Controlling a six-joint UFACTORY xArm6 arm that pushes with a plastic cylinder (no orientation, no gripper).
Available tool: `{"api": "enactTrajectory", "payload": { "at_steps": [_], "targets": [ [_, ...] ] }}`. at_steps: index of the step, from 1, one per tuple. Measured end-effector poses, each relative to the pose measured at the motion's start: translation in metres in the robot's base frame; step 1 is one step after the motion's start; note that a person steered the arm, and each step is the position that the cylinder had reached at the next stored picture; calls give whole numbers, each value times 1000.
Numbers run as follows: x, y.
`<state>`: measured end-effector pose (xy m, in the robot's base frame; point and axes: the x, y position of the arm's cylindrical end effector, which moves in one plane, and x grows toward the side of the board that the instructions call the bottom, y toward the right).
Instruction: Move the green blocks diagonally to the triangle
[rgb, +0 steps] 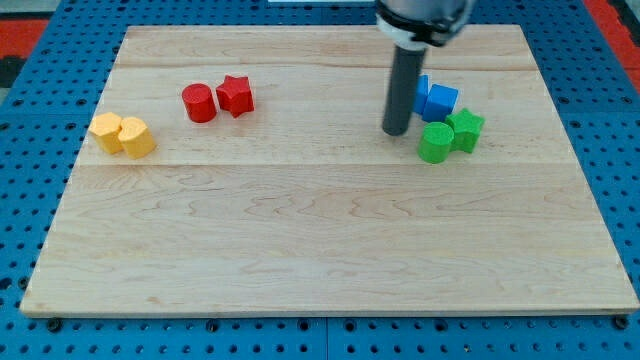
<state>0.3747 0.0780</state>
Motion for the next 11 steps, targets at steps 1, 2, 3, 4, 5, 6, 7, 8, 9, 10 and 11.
{"api": "enactTrajectory", "payload": {
  "at_steps": [1,2,3,4,5,6,7,8,9,10,11],
  "targets": [
    [-15,36],
    [-12,77],
    [-7,77],
    [16,68],
    [33,50],
    [40,36],
    [7,46],
    [3,109],
    [16,153],
    [45,86],
    [64,43]
  ]
}}
